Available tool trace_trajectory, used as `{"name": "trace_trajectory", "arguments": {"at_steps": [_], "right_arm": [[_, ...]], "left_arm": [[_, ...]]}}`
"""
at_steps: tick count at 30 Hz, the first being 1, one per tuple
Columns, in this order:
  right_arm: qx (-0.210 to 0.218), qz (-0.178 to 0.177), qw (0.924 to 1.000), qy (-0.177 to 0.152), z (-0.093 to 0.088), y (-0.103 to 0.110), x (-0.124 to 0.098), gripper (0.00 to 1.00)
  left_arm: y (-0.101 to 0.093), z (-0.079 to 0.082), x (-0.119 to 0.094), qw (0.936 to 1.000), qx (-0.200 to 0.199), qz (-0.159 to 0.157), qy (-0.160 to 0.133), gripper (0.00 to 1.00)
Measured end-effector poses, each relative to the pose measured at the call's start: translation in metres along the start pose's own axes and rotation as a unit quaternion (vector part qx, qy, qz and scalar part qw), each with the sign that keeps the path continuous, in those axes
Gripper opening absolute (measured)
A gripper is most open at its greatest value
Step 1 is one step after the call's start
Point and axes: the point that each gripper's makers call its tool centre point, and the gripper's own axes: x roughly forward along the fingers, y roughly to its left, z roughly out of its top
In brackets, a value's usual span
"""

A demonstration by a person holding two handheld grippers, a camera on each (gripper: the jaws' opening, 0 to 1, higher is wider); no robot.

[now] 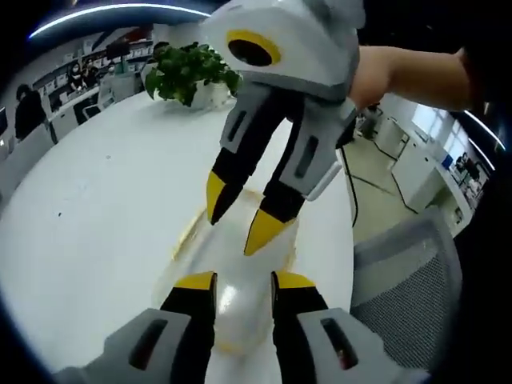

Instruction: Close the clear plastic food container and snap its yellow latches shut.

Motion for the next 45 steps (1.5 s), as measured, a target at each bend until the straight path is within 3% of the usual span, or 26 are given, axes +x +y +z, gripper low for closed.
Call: {"name": "trace_trajectory", "arguments": {"at_steps": [12,21,33,45], "right_arm": [[-0.029,0.002,0.9996,0.006,0.007,-0.001,0.007,0.24],[-0.039,0.006,0.9992,0.013,0.012,-0.005,0.012,0.24],[-0.03,0.01,0.9993,0.019,0.011,-0.015,0.013,0.26],[-0.005,0.04,0.9988,0.029,0.014,-0.017,0.02,0.32]], "left_arm": [[-0.006,-0.008,0.007,0.9989,0.034,-0.006,0.031,0.26],[-0.011,-0.004,0.008,0.9986,0.043,-0.004,0.029,0.26],[-0.016,-0.009,0.012,0.9974,0.062,0.004,0.037,0.27],[-0.018,-0.012,0.013,0.9959,0.08,0.018,0.039,0.29]]}}
